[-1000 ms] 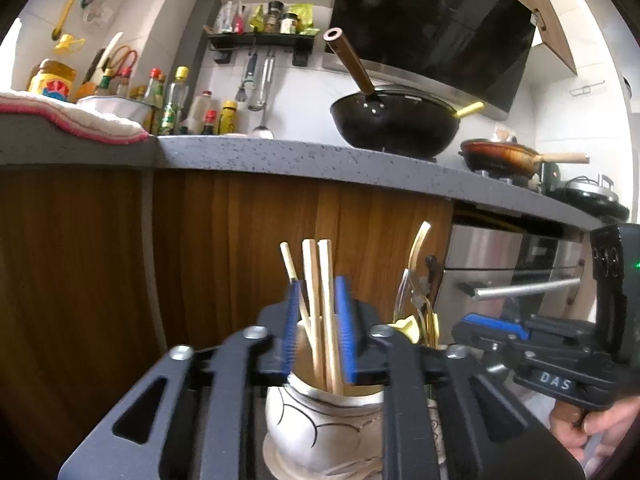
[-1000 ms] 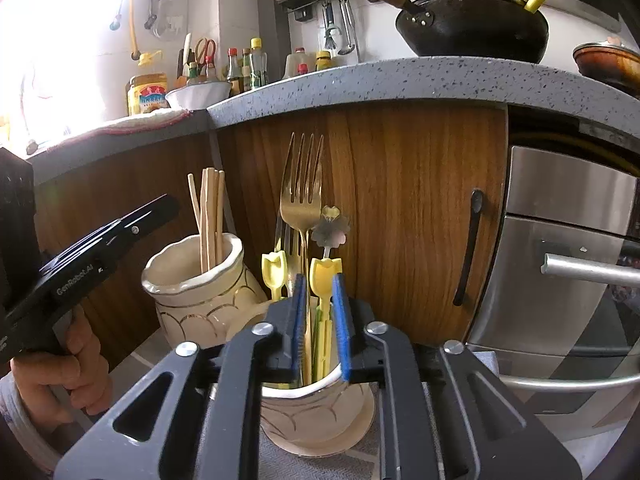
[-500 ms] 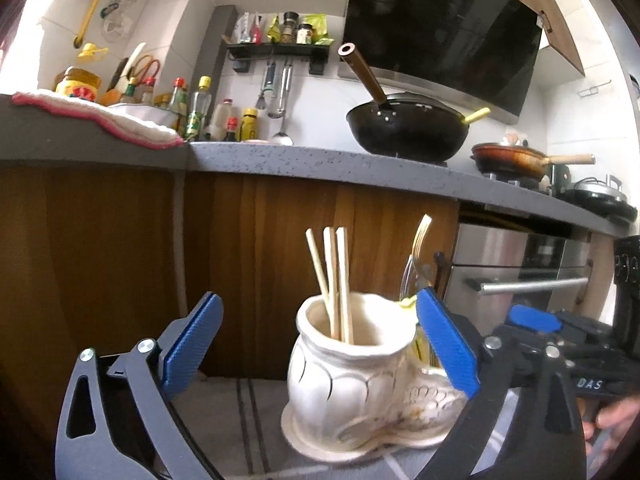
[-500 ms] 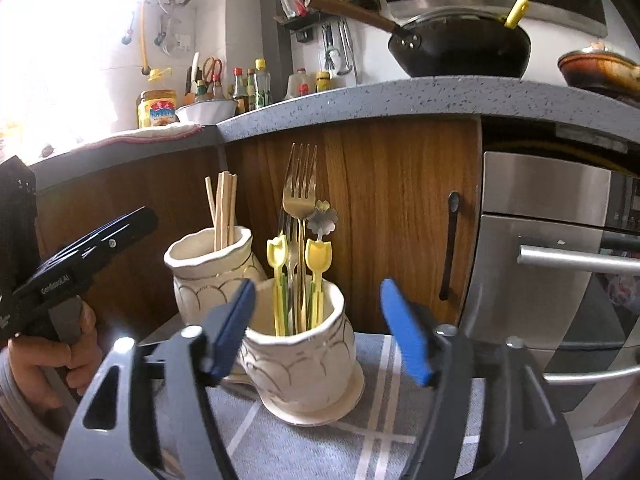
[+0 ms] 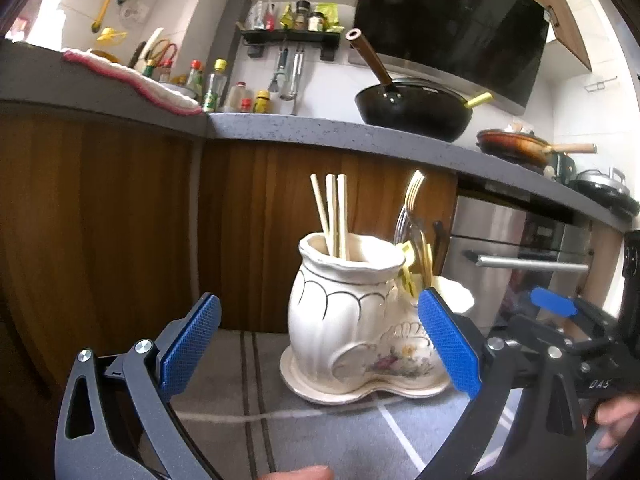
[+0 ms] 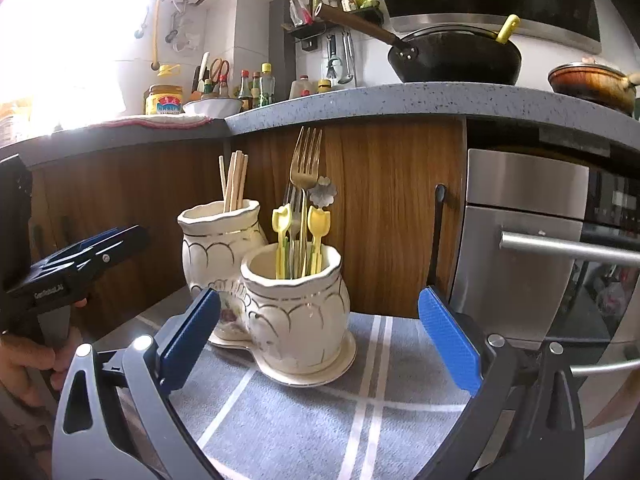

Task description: Organize utensils

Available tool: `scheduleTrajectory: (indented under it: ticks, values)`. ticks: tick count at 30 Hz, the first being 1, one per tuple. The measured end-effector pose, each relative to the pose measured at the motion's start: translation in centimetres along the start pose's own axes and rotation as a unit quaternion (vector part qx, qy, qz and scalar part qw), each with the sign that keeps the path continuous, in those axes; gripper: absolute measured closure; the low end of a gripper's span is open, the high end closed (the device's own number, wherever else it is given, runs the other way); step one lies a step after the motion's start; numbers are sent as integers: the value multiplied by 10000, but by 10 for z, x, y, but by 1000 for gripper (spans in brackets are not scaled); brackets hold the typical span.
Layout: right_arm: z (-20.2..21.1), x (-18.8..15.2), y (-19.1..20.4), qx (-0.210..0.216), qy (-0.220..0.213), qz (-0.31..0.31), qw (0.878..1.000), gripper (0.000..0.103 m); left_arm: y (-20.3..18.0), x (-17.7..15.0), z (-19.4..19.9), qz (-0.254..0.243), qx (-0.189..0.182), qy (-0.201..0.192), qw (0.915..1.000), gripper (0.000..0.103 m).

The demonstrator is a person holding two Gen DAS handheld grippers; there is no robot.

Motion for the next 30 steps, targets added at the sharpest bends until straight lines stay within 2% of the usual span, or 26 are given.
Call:
scheduleTrajectory:
  ticks: [4, 14, 24, 30]
  values:
    - [3, -1, 3, 23, -69, -3, 10000, 5, -4, -2, 8, -114, -30, -123, 9999, 5]
    - [6, -2, 7, -64, -154, 138, 9998, 5, -9, -12, 6, -183, -81, -87, 9998, 5]
    - [7, -3, 5, -111, -103, 152, 9998, 5, -6, -14, -1, -195, 165, 7, 9997, 5]
    - [7, -4, 4, -115, -96, 138, 9998, 5, -7, -15, 0, -244, 163, -1, 9996, 5]
Point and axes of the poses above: each gripper's, at about its wrist camera, not at the fingertips, and z roughly against the way its jaws point, y to its left, x to its top, the point moved 8 cm from there along -z, roughly the way its jaws point, and after that the axes turned 15 degrees about z, right-handed, at the moved point
